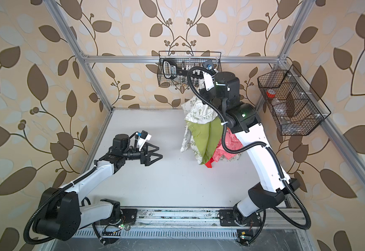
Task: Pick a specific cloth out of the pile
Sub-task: 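Lift the cream cloth upward out of the pile with the right gripper, then raise the cream cloth higher with the right gripper to pull it free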
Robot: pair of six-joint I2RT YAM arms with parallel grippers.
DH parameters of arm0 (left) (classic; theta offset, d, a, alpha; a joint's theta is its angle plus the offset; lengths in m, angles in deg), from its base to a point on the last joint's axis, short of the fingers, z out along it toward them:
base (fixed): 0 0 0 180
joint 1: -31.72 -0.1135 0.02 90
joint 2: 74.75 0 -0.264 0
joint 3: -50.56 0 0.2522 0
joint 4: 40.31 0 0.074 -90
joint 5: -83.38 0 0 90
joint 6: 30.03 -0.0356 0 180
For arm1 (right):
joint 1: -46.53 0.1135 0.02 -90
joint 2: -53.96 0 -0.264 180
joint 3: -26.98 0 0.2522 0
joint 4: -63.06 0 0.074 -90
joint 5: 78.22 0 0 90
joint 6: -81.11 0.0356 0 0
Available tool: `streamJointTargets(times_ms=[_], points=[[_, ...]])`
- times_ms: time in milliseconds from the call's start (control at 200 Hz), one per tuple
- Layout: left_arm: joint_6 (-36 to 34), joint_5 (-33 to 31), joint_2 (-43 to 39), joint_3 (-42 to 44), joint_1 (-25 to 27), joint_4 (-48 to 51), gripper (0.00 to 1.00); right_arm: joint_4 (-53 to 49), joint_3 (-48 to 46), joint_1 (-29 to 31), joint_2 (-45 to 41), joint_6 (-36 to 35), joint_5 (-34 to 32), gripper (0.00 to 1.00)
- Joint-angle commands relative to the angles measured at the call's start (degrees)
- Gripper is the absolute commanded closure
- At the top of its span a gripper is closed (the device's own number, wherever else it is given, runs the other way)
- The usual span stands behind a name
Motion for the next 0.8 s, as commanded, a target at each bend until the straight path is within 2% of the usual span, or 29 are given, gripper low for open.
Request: streamJointTargets(times_ms=[0, 185, 610, 795], points=[[-0.6, 0.4, -1.5, -0.1, 0.4, -1.7, 0.01, 10.8, 4.5, 0.4, -0.1, -2.5, -1.3, 1.00], [-0.5, 0.4, -1.4, 0.0, 0.4, -1.7, 0.01, 12.2, 6.3, 0.4, 0.3, -3.3, -1.7, 1.00], [-0.2, 0.7, -1.2, -0.2, 0.4, -1.9, 0.01, 17.3, 7.6, 0.4, -1.7, -6.5, -7.7, 1.00], [0.2, 1.1, -1.0, -0.3, 0.4, -2.4, 0.01, 17.7, 8.4, 0.4, -2.0, -6.0, -5.8, 1.00]])
